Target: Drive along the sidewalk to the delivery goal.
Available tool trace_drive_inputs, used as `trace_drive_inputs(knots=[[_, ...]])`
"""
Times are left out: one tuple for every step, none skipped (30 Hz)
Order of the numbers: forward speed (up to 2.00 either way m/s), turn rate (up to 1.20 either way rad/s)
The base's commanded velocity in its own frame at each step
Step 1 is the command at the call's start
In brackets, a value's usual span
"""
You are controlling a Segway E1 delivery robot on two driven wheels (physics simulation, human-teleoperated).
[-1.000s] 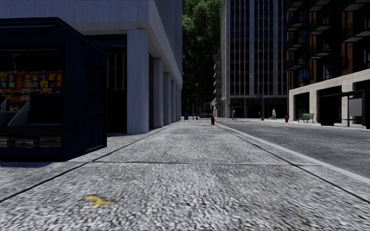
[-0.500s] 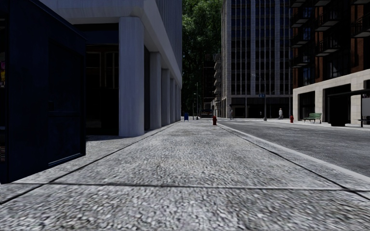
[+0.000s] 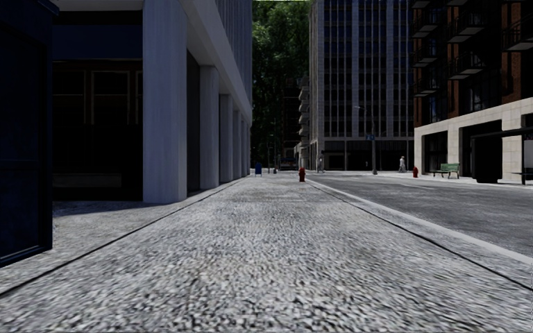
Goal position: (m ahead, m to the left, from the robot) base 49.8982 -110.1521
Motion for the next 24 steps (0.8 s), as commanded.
trace_drive_inputs(knots=[[2.00, 0.00], [2.00, 0.00], [2.00, 0.00], [2.00, 0.00], [2.00, 0.00], [2.00, 0.00], [2.00, 0.00], [2.00, 0.00], [2.00, 0.00], [2.00, 0.00], [2.00, 0.00], [2.00, 0.00], [2.00, 0.00], [2.00, 0.00], [2.00, 0.00], [2.00, 0.00], [2.00, 0.00], [2.00, 0.00], [2.00, 0.00], [2.00, 0.00], [2.00, 0.00], [2.00, 0.00], [2.00, 0.00], [2.00, 0.00]])
